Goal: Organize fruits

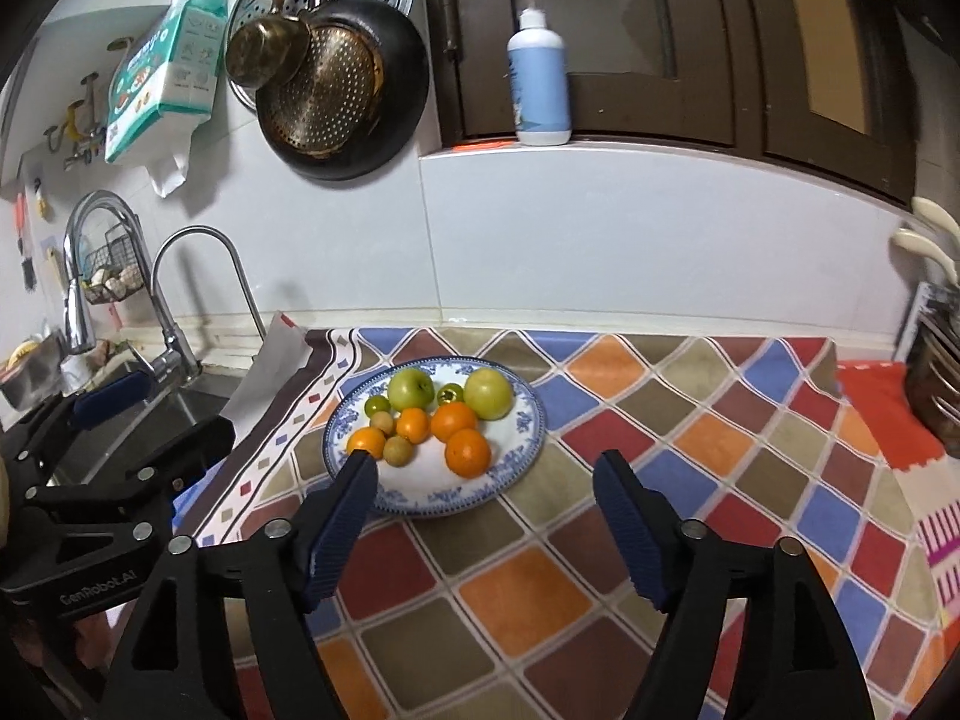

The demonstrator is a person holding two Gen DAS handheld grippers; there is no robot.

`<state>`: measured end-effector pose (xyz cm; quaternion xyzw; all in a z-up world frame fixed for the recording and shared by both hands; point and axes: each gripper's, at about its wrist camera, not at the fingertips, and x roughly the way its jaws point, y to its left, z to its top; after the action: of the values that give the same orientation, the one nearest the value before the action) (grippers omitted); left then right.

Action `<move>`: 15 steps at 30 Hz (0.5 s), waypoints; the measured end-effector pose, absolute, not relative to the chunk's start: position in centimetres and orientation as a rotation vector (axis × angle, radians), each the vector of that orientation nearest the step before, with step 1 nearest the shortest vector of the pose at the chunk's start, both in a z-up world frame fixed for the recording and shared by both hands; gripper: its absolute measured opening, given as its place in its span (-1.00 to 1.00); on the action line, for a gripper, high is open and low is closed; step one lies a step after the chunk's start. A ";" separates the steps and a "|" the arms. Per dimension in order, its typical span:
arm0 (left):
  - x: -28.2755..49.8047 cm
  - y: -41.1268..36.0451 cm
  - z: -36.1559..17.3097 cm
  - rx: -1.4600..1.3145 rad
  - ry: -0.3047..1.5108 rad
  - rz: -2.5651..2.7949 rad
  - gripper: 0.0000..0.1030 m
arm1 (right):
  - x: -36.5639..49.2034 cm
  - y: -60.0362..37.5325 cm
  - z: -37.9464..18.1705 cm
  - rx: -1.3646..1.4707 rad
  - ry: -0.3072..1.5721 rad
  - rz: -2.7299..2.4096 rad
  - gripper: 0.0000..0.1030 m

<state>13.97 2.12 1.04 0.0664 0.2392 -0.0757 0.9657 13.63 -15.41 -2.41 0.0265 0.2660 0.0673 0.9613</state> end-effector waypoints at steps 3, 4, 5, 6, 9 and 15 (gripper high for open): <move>12.8 1.8 1.4 0.128 0.478 -0.152 0.89 | 12.1 -16.2 -2.3 0.067 0.536 0.117 0.62; 12.5 1.6 1.4 0.127 0.476 -0.148 0.90 | 11.6 -16.4 -2.3 0.068 0.534 0.108 0.63; 12.0 1.4 1.5 0.127 0.476 -0.145 0.90 | 11.1 -16.6 -2.3 0.066 0.532 0.102 0.64; 11.7 1.3 1.6 0.129 0.475 -0.148 0.93 | 10.9 -16.7 -2.3 0.064 0.530 0.097 0.65; 10.6 0.8 1.5 0.135 0.476 -0.149 0.98 | 9.8 -17.4 -2.2 0.065 0.529 0.084 0.65; 9.1 0.0 1.6 0.131 0.488 -0.159 1.00 | 7.9 -18.4 -2.4 0.082 0.541 0.075 0.65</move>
<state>9.09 0.00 1.61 0.0649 0.2410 -0.0784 0.9652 7.94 -18.43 -2.42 0.0404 0.2670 0.0370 0.9621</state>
